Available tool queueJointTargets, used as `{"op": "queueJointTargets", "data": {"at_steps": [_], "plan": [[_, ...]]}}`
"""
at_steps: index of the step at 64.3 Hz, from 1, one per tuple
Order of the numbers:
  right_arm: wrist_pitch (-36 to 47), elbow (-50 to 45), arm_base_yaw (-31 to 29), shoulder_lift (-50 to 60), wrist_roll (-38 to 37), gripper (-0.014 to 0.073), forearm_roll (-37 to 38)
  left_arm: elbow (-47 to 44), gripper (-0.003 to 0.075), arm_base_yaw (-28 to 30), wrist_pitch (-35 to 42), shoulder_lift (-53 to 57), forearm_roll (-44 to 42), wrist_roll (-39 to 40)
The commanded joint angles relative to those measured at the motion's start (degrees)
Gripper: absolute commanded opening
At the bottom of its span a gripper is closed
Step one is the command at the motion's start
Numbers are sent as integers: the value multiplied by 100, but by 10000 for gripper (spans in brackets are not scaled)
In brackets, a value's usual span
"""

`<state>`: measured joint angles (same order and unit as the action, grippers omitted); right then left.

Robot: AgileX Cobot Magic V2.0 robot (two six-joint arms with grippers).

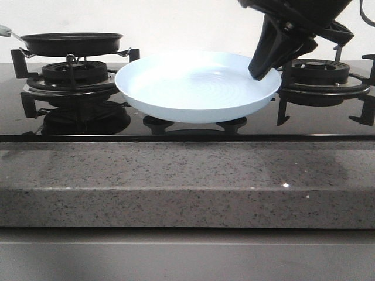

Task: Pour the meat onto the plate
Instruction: 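Reach the left gripper to the pan's mint-green handle and grasp it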

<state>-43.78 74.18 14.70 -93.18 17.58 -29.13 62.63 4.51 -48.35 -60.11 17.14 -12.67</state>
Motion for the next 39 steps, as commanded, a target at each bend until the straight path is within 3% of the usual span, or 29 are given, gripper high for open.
{"op": "queueJointTargets", "data": {"at_steps": [1, 19, 39], "plan": [[219, 138, -6, 296, 68, -105, -192, 305, 557, 544, 284, -243, 1248, -645], [219, 138, -6, 296, 68, -105, -192, 357, 557, 1816, 8, -1403, 4172, -1881], [219, 138, -6, 296, 68, -105, -192, 367, 554, 1896, -53, -2515, 6379, -2669]]}}
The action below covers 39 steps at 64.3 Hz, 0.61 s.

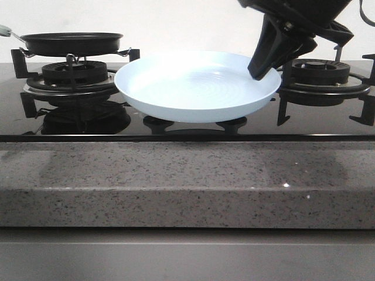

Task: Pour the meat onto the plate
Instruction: 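Reach the left gripper to the pan's mint-green handle and grasp it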

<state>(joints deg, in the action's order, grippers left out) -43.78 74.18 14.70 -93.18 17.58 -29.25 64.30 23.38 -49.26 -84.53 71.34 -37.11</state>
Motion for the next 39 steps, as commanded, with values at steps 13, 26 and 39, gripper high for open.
{"op": "queueJointTargets", "data": {"at_steps": [13, 26, 39], "plan": [[219, 138, -6, 296, 68, -105, -180, 372, 554, 9, 21, -706, 1782, -502], [214, 138, -6, 296, 68, -105, -180, 834, 554, -97, -182, -1270, 1870, -502], [194, 138, -6, 296, 68, -105, -180, 1121, 554, -346, -171, -1509, 1930, -502]]}}
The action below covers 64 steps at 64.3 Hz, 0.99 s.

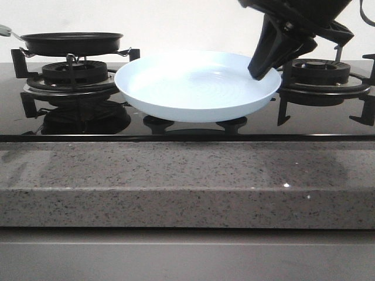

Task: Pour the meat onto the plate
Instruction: 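Reach the left gripper to the pan's mint-green handle and grasp it, then lift the pan with the left gripper up over the held plate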

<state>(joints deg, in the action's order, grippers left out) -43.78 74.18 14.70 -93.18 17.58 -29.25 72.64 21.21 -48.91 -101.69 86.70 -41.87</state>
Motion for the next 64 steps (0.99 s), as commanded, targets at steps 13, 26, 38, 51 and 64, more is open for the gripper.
{"op": "queueJointTargets", "data": {"at_steps": [13, 26, 38, 51, 64], "plan": [[179, 138, -6, 296, 68, -105, -180, 387, 554, -233, -107, 155, 509, -27], [166, 138, -6, 296, 68, -105, -180, 407, 553, -292, -334, -67, 760, -27], [125, 138, -6, 296, 68, -105, -180, 407, 515, -302, -432, -186, 836, -146], [85, 138, -6, 296, 68, -105, -180, 407, 421, -306, -366, -195, 952, -150], [85, 138, -6, 296, 68, -105, -180, 407, 350, -306, -298, -195, 951, -155]]}}
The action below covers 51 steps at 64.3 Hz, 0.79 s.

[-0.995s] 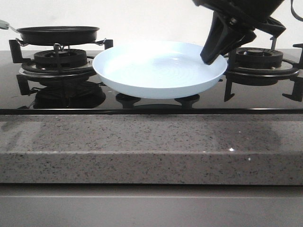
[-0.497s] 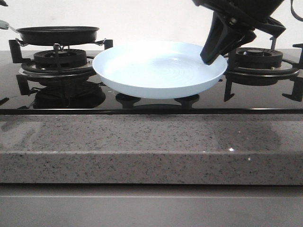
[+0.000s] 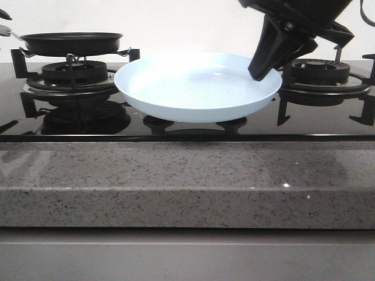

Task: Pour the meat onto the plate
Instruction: 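Lift the pan with the left gripper up over the held plate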

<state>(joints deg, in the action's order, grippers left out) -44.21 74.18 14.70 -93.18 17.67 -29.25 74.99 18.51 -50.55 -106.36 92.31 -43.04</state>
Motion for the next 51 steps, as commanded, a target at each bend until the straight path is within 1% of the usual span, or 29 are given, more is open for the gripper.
{"op": "queueJointTargets", "data": {"at_steps": [1, 12, 27, 42, 51], "plan": [[128, 138, -6, 296, 60, -105, -180, 172, 345, -35, -122, 271, 391, -38], [128, 138, -6, 296, 60, -105, -180, 172, 276, -35, -64, 271, 391, -38], [128, 138, -6, 296, 60, -105, -180, 172, 114, -35, -77, 271, 415, -38], [128, 138, -6, 296, 60, -105, -180, 172, -17, -20, -451, 271, 904, -38], [128, 138, -6, 296, 60, -105, -180, 172, -20, -21, -823, 284, 1354, -188]]}}
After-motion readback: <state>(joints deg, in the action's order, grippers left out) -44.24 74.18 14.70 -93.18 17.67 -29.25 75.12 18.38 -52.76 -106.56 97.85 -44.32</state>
